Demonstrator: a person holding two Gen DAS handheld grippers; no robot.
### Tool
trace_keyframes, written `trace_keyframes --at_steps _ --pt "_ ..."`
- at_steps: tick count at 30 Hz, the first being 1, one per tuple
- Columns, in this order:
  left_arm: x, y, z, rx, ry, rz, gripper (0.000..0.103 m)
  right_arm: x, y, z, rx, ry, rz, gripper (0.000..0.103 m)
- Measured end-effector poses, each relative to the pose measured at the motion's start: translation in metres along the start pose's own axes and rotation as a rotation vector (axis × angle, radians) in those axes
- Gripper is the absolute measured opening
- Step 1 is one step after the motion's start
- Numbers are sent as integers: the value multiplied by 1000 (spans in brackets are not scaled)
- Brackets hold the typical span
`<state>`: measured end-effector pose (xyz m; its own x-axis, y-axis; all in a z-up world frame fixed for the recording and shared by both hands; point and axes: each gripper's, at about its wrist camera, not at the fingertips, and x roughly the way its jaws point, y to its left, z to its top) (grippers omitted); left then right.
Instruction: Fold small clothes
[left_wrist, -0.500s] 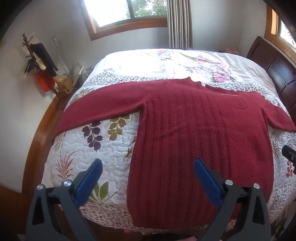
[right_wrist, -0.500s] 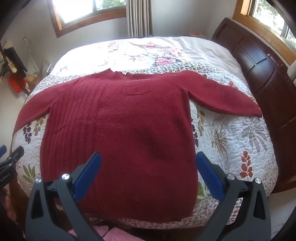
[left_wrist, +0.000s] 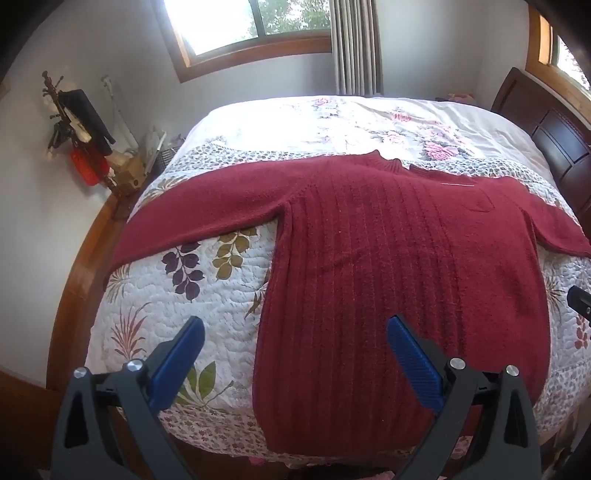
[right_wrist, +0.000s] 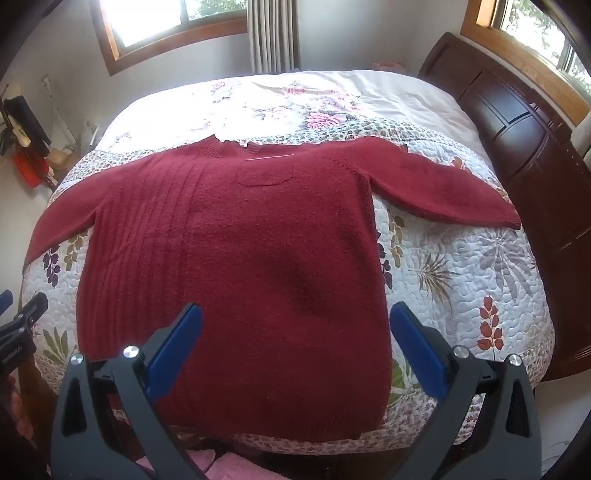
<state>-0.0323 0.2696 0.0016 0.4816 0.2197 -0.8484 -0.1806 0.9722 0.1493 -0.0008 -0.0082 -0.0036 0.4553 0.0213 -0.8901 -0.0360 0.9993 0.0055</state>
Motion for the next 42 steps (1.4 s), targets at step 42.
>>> trace_keyframes --at_steps 42 --pt "10 -1 2 4 10 14 99 12 -5 6 10 5 12 100"
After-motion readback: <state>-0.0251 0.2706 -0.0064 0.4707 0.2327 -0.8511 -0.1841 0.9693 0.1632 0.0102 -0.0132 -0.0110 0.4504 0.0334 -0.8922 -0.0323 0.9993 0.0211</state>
